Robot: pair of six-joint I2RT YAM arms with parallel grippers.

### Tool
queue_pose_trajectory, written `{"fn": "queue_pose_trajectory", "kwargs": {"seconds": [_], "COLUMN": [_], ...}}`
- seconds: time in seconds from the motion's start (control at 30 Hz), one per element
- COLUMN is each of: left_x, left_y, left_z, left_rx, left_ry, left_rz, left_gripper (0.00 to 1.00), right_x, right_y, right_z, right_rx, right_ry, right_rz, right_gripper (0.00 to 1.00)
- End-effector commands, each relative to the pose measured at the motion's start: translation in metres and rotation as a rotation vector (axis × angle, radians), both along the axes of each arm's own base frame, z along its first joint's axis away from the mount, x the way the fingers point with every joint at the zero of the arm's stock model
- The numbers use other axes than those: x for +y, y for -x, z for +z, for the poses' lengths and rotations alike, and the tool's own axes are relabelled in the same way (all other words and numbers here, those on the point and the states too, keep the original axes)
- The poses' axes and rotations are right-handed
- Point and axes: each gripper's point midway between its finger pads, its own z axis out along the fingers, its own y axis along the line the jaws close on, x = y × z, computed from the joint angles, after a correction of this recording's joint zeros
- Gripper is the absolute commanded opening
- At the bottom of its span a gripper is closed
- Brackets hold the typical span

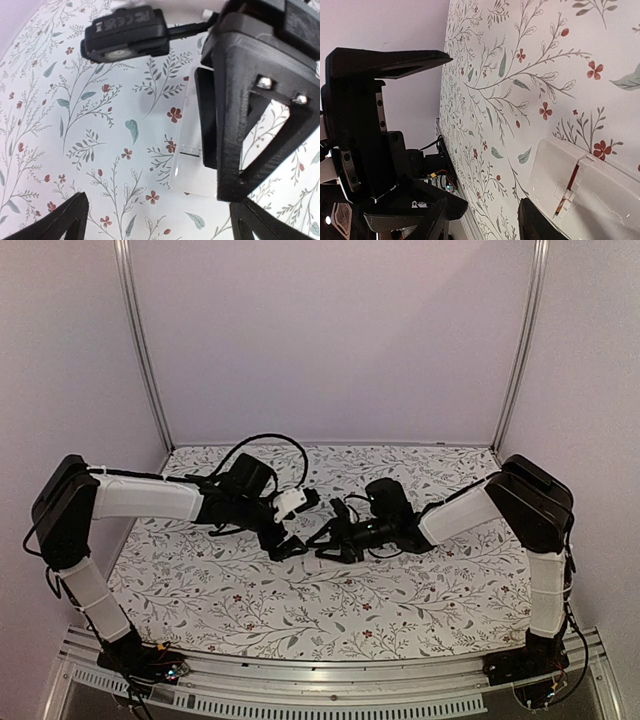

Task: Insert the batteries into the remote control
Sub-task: Load the battery cover onto the remote control without the battery cover, then press the battery cover on the remote control.

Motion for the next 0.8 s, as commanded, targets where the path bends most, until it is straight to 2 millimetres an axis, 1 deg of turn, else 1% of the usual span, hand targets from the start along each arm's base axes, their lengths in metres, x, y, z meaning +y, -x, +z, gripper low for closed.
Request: {"fn": "queue_pose_trajectory", "kwargs": {"seconds": [0.0, 0.03, 0.07, 0.1, 0.17, 0.2, 0.23, 0.27, 0.33, 0.37, 0.43, 0.47, 0.5, 0.53, 0.67, 0.77], "left_x": [0.02, 0.023, 0.026, 0.026, 0.034, 0.045, 0.055, 0.056, 0.051, 0.047, 0.048, 0.051, 0.052, 0.053, 0.052, 0.039], "left_y": [-0.03, -0.034, -0.037, -0.041, -0.046, -0.052, -0.055, -0.053, -0.044, -0.038, -0.031, -0.028, -0.028, -0.026, -0.017, -0.006], "left_z": [0.009, 0.016, 0.025, 0.041, 0.069, 0.08, 0.086, 0.085, 0.077, 0.075, 0.069, 0.064, 0.063, 0.058, 0.035, 0.016], "left_rx": [-0.073, -0.091, -0.104, -0.135, -0.17, -0.169, -0.133, -0.071, 0.05, 0.109, 0.16, 0.18, 0.192, 0.215, 0.302, 0.356], "left_ry": [0.015, 0.038, 0.079, 0.147, 0.283, 0.339, 0.373, 0.364, 0.337, 0.37, 0.419, 0.432, 0.468, 0.488, 0.476, 0.431], "left_rz": [0.2, 0.242, 0.278, 0.319, 0.432, 0.543, 0.643, 0.667, 0.656, 0.675, 0.718, 0.751, 0.774, 0.796, 0.856, 0.838], "left_gripper": [1.0, 1.0, 1.0, 0.99, 1.0, 1.0, 1.0, 1.0, 1.0, 1.0, 0.99, 1.0, 0.99, 0.97, 0.76, 0.66], "right_x": [-0.004, -0.007, -0.012, -0.019, -0.036, -0.046, -0.054, -0.065, -0.084, -0.094, -0.109, -0.116, -0.121, -0.126, -0.136, -0.137], "right_y": [-0.004, -0.006, -0.01, -0.015, -0.023, -0.027, -0.03, -0.029, -0.029, -0.028, -0.026, -0.024, -0.023, -0.021, -0.015, -0.014], "right_z": [0.027, 0.035, 0.037, 0.043, 0.051, 0.053, 0.052, 0.049, 0.039, 0.033, 0.028, 0.022, 0.02, 0.016, 0.003, -0.007], "right_rx": [-0.045, -0.061, -0.073, -0.088, -0.108, -0.125, -0.136, -0.127, -0.161, -0.186, -0.233, -0.233, -0.248, -0.258, -0.258, -0.246], "right_ry": [-0.057, -0.071, -0.07, -0.072, -0.063, -0.046, -0.021, 0.027, 0.132, 0.186, 0.27, 0.309, 0.335, 0.359, 0.421, 0.44], "right_rz": [-0.029, -0.038, -0.056, -0.075, -0.103, -0.117, -0.124, -0.132, -0.13, -0.126, -0.109, -0.104, -0.097, -0.089, -0.061, -0.035], "right_gripper": [0.47, 0.47, 0.47, 0.47, 0.47, 0.47, 0.47, 0.47, 0.47, 0.47, 0.47, 0.47, 0.48, 0.48, 0.49, 0.48]}}
